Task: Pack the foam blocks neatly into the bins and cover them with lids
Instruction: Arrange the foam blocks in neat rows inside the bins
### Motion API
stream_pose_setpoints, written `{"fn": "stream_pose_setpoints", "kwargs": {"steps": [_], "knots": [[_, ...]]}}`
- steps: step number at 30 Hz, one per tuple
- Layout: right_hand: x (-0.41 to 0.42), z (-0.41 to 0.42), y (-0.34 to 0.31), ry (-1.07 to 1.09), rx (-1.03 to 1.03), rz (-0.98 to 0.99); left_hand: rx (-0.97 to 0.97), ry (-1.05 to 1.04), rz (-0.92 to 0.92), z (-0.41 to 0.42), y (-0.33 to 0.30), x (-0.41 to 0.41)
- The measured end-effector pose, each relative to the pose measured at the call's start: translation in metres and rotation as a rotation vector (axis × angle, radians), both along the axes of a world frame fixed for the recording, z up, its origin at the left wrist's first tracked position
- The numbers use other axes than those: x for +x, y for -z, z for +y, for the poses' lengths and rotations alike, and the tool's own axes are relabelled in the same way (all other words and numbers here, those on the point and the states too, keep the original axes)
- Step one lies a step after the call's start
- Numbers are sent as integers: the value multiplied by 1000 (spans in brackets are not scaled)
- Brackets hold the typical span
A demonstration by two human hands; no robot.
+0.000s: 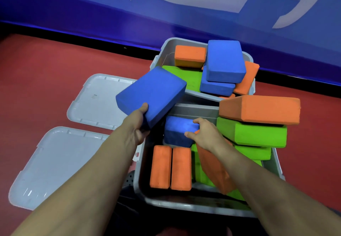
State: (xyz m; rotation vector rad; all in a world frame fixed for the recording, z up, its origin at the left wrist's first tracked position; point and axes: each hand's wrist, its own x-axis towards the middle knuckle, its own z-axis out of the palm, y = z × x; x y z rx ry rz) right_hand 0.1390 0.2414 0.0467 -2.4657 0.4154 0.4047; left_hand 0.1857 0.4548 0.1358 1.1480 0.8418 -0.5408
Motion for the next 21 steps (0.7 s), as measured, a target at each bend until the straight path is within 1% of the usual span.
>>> {"fn": "stream_pose_setpoints", "kwargs": {"steps": [2, 6, 9, 12, 15, 21], "knots": [[12, 3, 6, -53, -60, -2, -15, -16, -17, 5, 4, 5], [40, 17, 20, -182, -139, 54, -44, -33, -32, 7, 8, 15], [58, 28, 33, -282, -239, 92, -8, -38, -55, 7, 7, 24], [71, 32, 44, -338, -341, 159, 34, -36, -109, 10, 3, 32], [76, 31, 55, -387, -385, 197, 28, -50, -144, 13, -1, 38], [76, 29, 63, -429, -405, 174, -41, -81, -173, 9, -7, 46]]}}
